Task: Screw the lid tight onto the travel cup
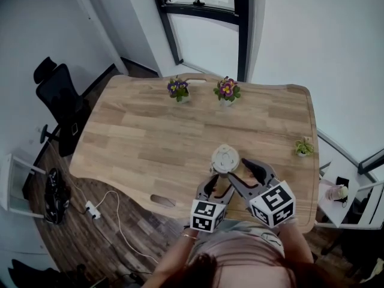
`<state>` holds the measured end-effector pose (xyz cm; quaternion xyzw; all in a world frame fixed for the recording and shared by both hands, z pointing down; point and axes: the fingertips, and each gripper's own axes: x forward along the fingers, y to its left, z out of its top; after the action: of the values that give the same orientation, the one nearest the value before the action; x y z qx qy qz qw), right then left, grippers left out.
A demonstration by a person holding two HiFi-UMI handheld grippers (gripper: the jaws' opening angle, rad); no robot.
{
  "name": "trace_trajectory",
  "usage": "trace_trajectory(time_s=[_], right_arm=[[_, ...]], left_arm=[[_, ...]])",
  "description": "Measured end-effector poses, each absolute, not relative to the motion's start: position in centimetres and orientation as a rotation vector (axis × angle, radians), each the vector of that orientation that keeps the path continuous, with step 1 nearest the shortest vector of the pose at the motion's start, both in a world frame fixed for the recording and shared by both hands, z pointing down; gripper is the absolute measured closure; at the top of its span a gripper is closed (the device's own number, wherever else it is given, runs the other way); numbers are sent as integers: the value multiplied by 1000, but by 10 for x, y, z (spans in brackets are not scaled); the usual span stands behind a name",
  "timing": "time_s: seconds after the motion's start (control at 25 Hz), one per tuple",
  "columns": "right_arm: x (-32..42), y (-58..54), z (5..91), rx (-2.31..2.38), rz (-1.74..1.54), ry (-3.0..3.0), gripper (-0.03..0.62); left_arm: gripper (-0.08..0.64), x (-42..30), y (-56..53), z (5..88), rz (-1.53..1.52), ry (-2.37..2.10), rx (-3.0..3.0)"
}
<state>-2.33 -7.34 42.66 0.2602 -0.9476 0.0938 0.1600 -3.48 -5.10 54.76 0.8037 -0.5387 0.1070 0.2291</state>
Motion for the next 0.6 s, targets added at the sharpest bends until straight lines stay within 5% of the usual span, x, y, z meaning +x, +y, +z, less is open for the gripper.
trace_trajectory(time_s=[0.6], right_arm=[[-42, -94, 476, 501, 176, -2683, 259]], left_arm=[[252, -54, -87, 566, 322, -1607, 2210]])
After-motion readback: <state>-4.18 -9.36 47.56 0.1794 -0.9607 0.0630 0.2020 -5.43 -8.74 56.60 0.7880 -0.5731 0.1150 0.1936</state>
